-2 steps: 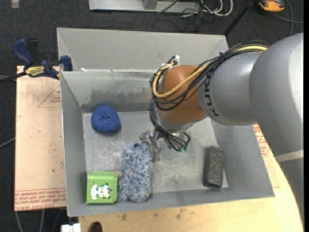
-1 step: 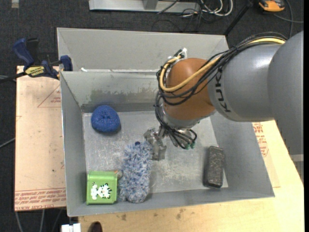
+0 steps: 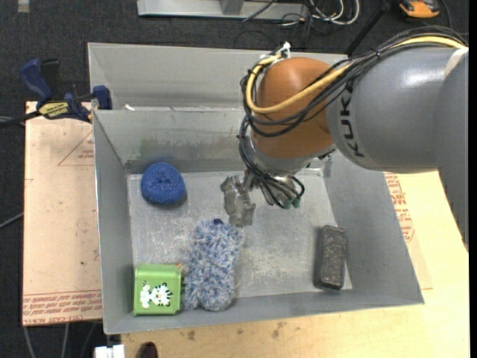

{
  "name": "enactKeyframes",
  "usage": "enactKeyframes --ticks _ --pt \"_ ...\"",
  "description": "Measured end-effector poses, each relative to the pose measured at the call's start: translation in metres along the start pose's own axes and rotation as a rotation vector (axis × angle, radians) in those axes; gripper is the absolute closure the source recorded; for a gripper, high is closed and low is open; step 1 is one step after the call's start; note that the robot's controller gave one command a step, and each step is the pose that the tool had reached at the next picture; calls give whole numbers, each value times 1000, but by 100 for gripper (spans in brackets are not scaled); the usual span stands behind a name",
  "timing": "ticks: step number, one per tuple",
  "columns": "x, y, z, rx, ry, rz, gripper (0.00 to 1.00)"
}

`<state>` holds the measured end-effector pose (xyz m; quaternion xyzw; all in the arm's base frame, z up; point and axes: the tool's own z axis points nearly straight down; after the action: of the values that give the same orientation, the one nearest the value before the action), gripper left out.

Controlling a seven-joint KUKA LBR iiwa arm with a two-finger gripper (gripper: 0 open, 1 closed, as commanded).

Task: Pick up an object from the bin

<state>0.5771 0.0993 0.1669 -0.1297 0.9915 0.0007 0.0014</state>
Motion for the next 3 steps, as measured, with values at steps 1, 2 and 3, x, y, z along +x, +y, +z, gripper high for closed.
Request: enactKeyframes --ticks 1,2,3 --pt "10 -8 -20 -1 1 -24 100" --pt "-2 -11 -35 0 -1 17 0" --pt "-2 -11 -35 0 -1 18 0"
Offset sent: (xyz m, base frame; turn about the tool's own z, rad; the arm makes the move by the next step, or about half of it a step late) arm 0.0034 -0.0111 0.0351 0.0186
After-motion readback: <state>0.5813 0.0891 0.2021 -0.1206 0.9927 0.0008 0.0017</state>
